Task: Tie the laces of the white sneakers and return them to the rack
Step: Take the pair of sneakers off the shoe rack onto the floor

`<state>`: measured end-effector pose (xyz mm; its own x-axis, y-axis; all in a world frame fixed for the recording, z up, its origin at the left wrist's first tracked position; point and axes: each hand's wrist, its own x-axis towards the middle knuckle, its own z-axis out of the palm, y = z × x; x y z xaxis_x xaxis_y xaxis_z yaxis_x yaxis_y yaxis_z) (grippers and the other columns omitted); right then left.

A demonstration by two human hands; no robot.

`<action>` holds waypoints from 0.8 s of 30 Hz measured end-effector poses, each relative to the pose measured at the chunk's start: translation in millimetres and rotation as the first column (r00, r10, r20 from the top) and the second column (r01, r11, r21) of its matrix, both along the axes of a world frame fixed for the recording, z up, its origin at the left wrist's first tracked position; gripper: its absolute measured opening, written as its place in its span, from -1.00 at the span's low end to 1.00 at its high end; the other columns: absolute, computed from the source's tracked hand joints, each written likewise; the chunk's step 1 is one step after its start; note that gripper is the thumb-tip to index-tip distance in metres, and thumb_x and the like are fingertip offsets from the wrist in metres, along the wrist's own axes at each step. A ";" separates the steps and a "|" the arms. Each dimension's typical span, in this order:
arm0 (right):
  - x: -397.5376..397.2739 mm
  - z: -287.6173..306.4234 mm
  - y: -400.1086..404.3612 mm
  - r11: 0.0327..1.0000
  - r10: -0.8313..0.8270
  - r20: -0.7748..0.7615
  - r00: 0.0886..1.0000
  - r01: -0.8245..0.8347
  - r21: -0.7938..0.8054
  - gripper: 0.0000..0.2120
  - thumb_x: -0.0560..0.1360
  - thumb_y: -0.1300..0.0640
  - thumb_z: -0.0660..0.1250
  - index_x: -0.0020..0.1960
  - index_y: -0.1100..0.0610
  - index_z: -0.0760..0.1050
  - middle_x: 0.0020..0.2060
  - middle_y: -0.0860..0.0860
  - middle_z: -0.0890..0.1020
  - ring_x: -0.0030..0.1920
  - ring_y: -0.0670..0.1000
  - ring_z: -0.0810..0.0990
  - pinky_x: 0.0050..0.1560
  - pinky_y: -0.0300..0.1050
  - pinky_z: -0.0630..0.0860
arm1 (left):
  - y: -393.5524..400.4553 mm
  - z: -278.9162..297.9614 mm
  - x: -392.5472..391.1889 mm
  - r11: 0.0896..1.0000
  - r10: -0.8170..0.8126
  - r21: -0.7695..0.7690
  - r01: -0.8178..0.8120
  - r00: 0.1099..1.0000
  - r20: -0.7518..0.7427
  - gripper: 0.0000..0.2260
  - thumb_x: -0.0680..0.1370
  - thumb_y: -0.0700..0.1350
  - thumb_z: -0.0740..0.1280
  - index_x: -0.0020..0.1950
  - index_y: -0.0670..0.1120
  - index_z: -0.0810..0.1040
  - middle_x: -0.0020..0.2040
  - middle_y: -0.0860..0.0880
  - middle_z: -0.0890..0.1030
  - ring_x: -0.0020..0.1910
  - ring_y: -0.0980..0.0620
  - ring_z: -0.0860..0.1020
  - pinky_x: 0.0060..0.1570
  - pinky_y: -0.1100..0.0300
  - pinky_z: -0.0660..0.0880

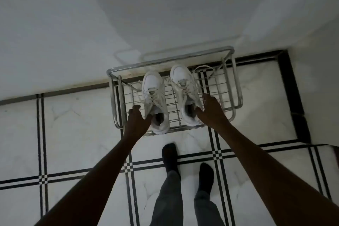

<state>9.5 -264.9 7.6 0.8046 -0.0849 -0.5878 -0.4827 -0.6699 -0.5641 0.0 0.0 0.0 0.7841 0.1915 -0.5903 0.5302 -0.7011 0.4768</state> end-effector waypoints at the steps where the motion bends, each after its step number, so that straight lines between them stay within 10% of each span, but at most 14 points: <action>1: 1.9 -11.7 0.6 1.000 -0.016 -0.017 1.000 0.016 0.002 -0.33 0.47 -0.09 0.31 0.48 0.20 0.31 0.34 0.23 0.51 0.35 0.23 0.51 0.33 0.15 0.49 | -0.7 -11.1 -0.9 1.000 -0.014 0.004 0.014 1.000 0.011 -0.44 0.59 -0.03 0.43 0.48 -0.25 0.36 0.37 -0.27 0.51 0.28 -0.24 0.56 0.15 0.00 0.49; 7: 2.0 -36.9 1.3 0.996 -0.061 -0.061 0.996 0.065 0.062 -0.53 0.57 0.11 0.37 0.43 0.16 0.39 0.25 0.16 0.62 0.24 0.13 0.60 0.09 -0.16 0.45 | -6.7 -36.0 -12.6 0.978 0.111 -0.175 -0.114 0.993 -0.029 -0.68 0.67 -0.13 0.29 0.40 -0.17 0.38 0.06 -0.17 0.61 -0.26 -0.06 0.68 -0.49 0.07 0.64; 14: -0.6 -35.0 10.3 0.992 -0.072 -0.008 0.997 0.072 0.101 -0.42 0.58 0.21 0.33 0.56 0.14 0.24 0.37 0.18 0.54 0.33 0.13 0.55 0.16 -0.20 0.43 | -4.6 -33.5 -13.7 0.973 0.122 -0.196 -0.122 0.992 -0.016 -0.63 0.67 -0.15 0.29 0.47 -0.14 0.37 0.02 -0.05 0.62 -0.13 -0.20 0.71 -0.27 -0.23 0.68; 18: -11.7 -32.3 17.3 0.991 -0.092 0.043 0.995 0.087 0.104 -0.49 0.59 0.19 0.30 0.52 0.13 0.31 0.34 0.16 0.56 0.34 0.13 0.53 0.21 -0.20 0.40 | -11.3 -26.5 -21.7 0.959 0.144 -0.246 -0.141 0.990 -0.009 -0.65 0.68 -0.19 0.26 0.47 -0.18 0.38 0.14 -0.16 0.61 -0.19 -0.09 0.70 -0.35 -0.08 0.70; 22: -39.4 -24.2 21.8 0.984 -0.098 0.118 0.988 0.079 0.157 -0.50 0.60 0.31 0.26 0.53 0.21 0.28 0.34 0.06 0.50 0.32 -0.09 0.41 0.12 -0.62 0.27 | -21.0 -25.1 -38.8 0.953 0.156 -0.266 -0.145 0.988 0.019 -0.62 0.68 -0.19 0.29 0.50 -0.15 0.37 0.16 -0.10 0.60 -0.26 0.08 0.69 -0.42 0.15 0.67; 24: -58.4 -20.9 20.4 0.979 -0.124 0.157 0.980 0.095 0.182 -0.49 0.61 0.29 0.25 0.54 0.19 0.26 0.39 0.04 0.47 0.42 -0.04 0.40 0.32 -0.42 0.33 | -25.5 -22.9 -52.1 0.942 0.177 -0.292 -0.162 0.984 0.025 -0.59 0.67 -0.18 0.30 0.52 -0.12 0.36 0.18 -0.10 0.60 -0.32 0.08 0.70 -0.41 0.12 0.67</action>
